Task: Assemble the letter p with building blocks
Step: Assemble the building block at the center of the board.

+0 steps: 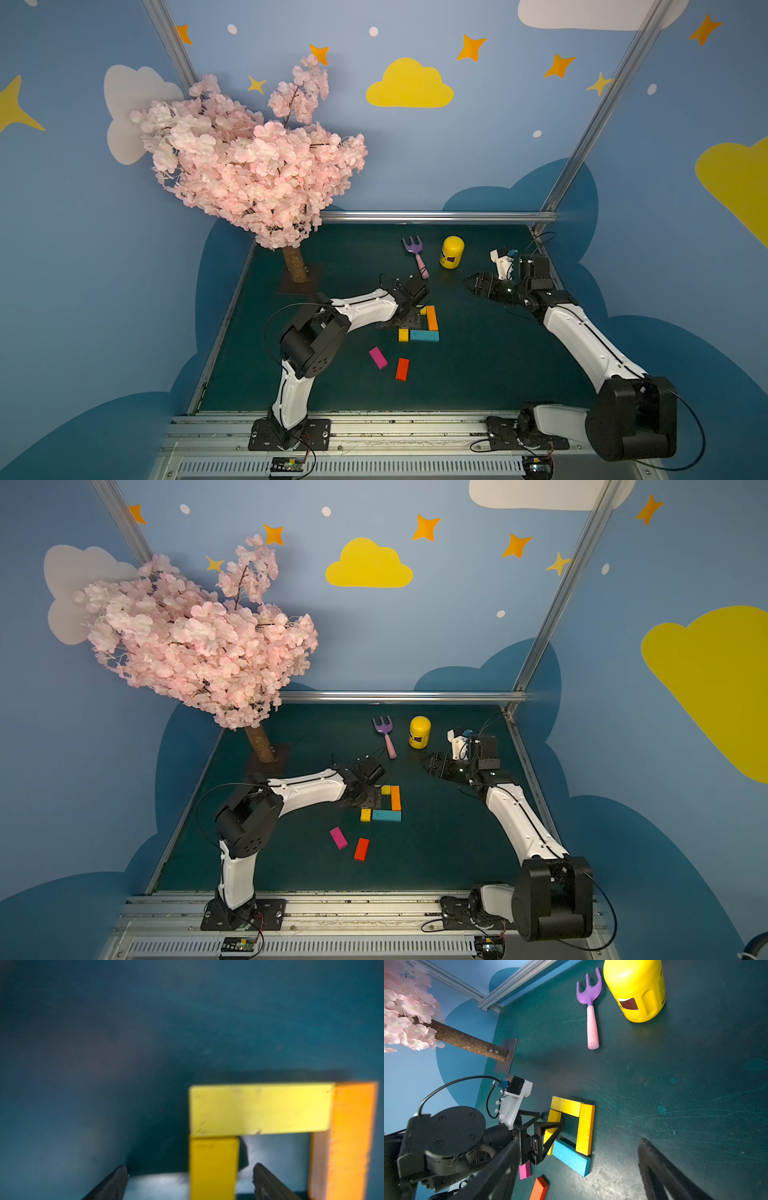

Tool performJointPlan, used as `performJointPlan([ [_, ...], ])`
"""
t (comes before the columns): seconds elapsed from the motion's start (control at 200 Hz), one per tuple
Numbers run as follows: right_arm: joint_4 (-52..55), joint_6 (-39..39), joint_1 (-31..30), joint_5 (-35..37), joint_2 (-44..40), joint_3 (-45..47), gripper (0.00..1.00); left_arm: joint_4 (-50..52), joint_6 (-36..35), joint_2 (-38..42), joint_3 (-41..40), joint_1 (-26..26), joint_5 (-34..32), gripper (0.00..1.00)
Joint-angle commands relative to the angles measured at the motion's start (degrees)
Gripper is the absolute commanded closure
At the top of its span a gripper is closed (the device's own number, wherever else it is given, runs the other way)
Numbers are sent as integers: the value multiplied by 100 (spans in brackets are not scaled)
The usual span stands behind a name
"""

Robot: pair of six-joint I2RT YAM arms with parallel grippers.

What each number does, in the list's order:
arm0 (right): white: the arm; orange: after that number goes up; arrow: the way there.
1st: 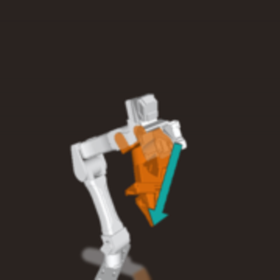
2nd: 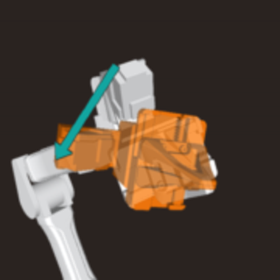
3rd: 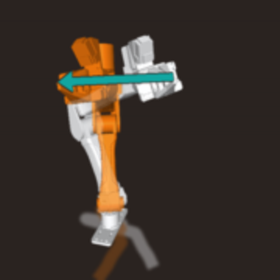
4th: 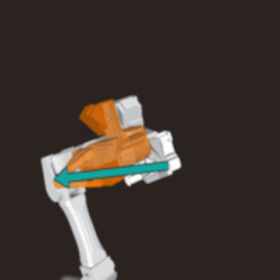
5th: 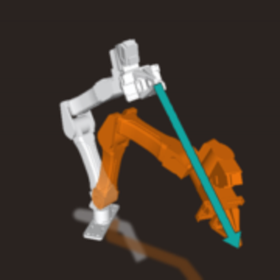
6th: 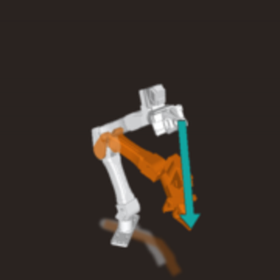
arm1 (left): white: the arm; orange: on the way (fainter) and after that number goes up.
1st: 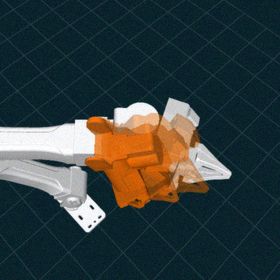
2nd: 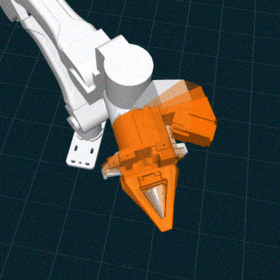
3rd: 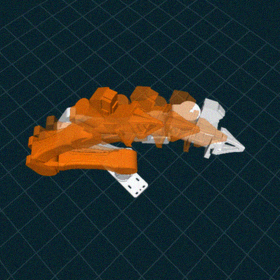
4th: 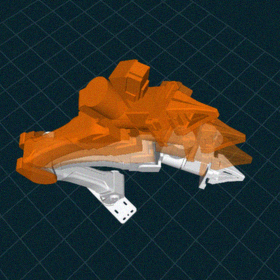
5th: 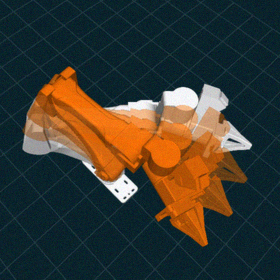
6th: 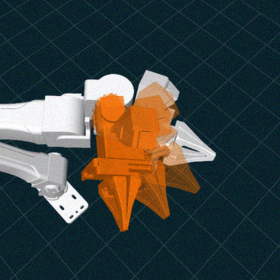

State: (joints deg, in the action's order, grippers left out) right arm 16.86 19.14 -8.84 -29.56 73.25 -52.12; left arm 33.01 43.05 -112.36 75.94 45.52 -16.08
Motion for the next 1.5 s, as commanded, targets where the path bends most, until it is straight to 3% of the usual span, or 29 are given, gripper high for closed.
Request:
performJointPlan([
  [0.0,280,-146,-468,294,-176,61,11,208,-253,750,-90,19,-531,0],
  [0.105,419,101,-1162,775,-297,143,11,113,-770,1459,-181,2,-928,0],
  [0.22,581,473,-2091,1600,-399,267,12,-491,-1879,2354,-510,-185,-625,0],
  [0.35,825,1109,-3149,2476,-331,307,14,-1867,-2402,3689,-1592,-908,644,0],
  [0.461,914,1600,-3896,3013,-46,210,16,-3199,-2104,4720,-2724,-1991,2017,0],
  [0.531,1088,1964,-4288,3228,277,21,17,-3466,-2064,5062,-3039,-2547,2641,0],
  [0.726,1644,2649,-5080,3085,1664,-893,19,-3354,-2473,4788,-2857,-2943,3509,0],
  [0.971,1713,3311,-5613,2898,2906,-1701,24,-4071,-2189,4595,-3022,-3969,5431,0],
  [1.221,2146,3480,-5672,2990,2874,-1852,27,-4435,-1966,4464,-3051,-4311,5793,0],
  [1.492,2355,3648,-5611,3084,2647,-1568,26,-4571,-1871,4331,-3055,-4323,6040,0],
])
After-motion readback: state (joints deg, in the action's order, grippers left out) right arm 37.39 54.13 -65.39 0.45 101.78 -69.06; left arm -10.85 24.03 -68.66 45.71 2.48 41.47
